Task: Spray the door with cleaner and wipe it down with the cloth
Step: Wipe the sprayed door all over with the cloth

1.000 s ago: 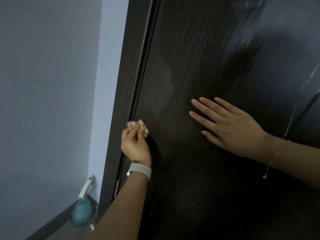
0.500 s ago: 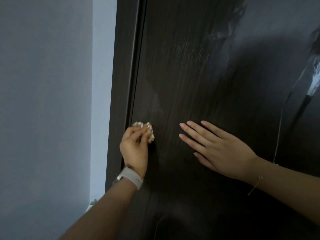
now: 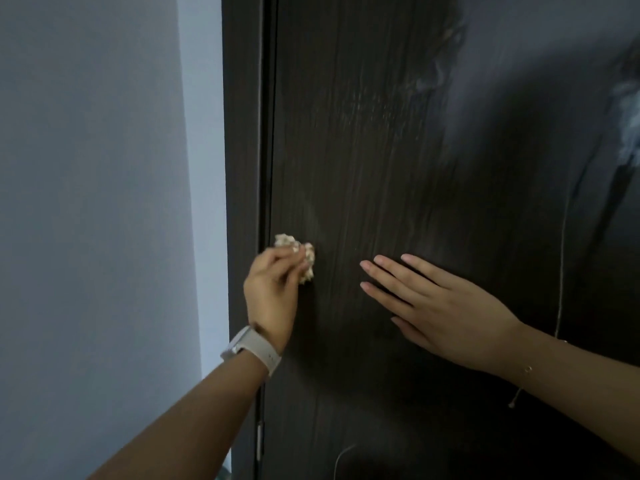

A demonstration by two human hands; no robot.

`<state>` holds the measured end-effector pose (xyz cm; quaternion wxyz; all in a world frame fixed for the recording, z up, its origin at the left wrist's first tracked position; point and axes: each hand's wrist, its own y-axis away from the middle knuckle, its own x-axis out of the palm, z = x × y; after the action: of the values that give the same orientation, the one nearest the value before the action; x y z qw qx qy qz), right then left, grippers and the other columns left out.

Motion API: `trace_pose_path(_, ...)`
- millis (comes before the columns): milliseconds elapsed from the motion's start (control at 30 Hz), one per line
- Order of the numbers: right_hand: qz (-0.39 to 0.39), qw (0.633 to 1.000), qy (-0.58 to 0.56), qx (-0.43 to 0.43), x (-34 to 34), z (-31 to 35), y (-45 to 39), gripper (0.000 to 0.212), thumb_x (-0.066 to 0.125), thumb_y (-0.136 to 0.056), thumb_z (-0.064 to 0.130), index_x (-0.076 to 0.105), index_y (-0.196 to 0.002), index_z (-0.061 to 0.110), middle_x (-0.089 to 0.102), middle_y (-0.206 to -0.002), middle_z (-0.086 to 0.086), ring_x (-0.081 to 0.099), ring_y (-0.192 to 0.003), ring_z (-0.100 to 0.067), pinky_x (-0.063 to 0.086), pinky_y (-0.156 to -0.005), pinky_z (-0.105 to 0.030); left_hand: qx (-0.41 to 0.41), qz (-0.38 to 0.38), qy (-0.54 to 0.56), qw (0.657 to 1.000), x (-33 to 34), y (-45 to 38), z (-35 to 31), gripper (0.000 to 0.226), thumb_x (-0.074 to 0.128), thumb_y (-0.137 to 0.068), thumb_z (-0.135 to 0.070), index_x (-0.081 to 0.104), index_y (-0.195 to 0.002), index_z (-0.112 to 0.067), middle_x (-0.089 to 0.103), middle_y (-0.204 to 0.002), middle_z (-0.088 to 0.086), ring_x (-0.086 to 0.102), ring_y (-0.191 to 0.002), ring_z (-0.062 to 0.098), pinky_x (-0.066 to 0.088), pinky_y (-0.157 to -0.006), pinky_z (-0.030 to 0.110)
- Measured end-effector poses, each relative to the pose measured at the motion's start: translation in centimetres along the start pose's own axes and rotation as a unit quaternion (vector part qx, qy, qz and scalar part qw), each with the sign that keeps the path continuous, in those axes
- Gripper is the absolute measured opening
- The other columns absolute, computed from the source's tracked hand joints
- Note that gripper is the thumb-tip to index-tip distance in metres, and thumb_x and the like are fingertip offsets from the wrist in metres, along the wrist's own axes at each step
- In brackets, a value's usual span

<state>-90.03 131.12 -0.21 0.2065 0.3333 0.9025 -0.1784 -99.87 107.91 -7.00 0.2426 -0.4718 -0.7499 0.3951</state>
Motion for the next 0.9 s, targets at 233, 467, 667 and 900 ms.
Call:
trace_pose_path(233, -0.006, 1.000, -0.018, 0.009, 0.0, -0.1, -0.1, 0.062, 0.022, -0.098, 0.038, 0.032, -0.150, 0.007, 0.022, -0.159, -0.018, 0.022, -0.148, -0.031, 0.010, -0.120, -0.046, 0.042, -0.050, 0.058, 0.996, 1.4, -8.9, -7.1, 0.022, 0.069, -0.087, -0.007, 0.072, -0.108, -0.011, 0.062, -0.101, -0.004, 0.060, -0.097, 0.005, 0.046, -0.091, 0.013)
trace_pose_path(467, -0.043, 0.992, -0.079, 0.089, -0.7, 2.1, -0.1, 0.057, 0.033, -0.094, 0.037, 0.048, -0.143, 0.011, 0.031, -0.156, -0.016, 0.030, -0.145, -0.029, 0.012, -0.118, -0.042, -0.035, -0.037, 0.034, 0.998, 0.8, -0.6, -2.1, 0.024, 0.070, -0.085, -0.004, 0.071, -0.106, -0.016, 0.062, -0.097, -0.010, 0.061, -0.098, 0.008, 0.051, -0.094, 0.027)
trace_pose_path(667, -0.071, 0.967, -0.167, 0.177, 0.6, 11.0, 3.9, 0.059, 0.066, -0.084, 0.028, 0.053, -0.139, 0.013, 0.028, -0.159, -0.014, 0.026, -0.147, -0.028, 0.021, -0.116, -0.045, -0.156, 0.031, 0.056, 0.986, 1.1, 10.3, 1.0, 0.024, 0.075, -0.081, -0.003, 0.072, -0.096, -0.022, 0.060, -0.092, -0.011, 0.059, -0.092, -0.006, 0.047, -0.087, 0.014)
trace_pose_path(900, 0.008, 0.939, -0.242, 0.246, 5.7, 20.7, 8.4, 0.070, 0.077, -0.078, 0.024, 0.051, -0.142, 0.013, 0.026, -0.160, -0.012, 0.025, -0.147, -0.026, 0.022, -0.116, -0.045, -0.249, 0.008, 0.063, 0.966, 2.5, 19.4, 4.2, 0.020, 0.079, -0.074, 0.001, 0.070, -0.080, -0.016, 0.060, -0.085, -0.006, 0.060, -0.082, -0.009, 0.044, -0.078, 0.006)
